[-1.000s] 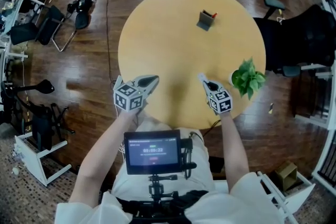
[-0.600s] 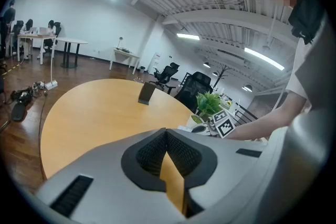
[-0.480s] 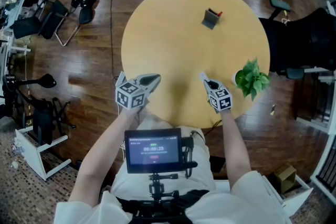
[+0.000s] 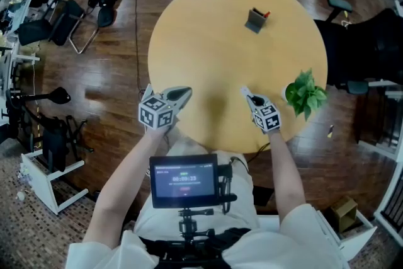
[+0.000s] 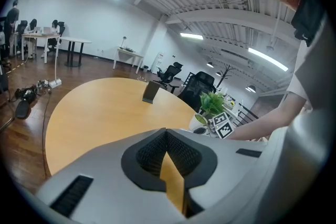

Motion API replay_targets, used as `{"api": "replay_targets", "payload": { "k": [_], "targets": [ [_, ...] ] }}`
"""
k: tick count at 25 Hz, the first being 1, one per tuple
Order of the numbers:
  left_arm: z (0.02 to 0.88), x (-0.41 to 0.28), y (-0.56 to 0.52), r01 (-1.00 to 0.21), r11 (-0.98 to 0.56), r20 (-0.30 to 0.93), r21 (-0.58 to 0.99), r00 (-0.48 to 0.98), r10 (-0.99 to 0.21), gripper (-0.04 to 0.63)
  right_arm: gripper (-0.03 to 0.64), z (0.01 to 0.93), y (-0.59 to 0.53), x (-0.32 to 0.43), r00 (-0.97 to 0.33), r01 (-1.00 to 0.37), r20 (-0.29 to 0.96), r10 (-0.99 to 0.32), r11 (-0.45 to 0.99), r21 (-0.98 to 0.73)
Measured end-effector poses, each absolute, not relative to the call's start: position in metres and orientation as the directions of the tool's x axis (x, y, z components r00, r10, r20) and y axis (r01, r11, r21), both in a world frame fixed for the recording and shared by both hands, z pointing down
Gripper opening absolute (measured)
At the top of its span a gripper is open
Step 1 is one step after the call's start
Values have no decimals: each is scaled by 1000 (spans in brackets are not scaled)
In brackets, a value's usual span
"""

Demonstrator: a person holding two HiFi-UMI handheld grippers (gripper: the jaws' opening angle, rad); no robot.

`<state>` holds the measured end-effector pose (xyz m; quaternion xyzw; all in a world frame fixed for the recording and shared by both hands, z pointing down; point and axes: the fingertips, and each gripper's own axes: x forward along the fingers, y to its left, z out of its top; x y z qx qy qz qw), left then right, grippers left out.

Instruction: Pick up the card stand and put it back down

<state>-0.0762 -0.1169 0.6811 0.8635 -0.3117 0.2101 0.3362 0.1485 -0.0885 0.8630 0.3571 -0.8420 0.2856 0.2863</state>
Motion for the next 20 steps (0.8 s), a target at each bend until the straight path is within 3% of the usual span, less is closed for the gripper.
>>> {"api": "replay_targets", "payload": {
  "k": [20],
  "targets": [
    [688,-79,-108,-679,-566,595,467,715,-366,0,31,891,-78,150,-658,-677,679,-326,650,-345]
  ]
}}
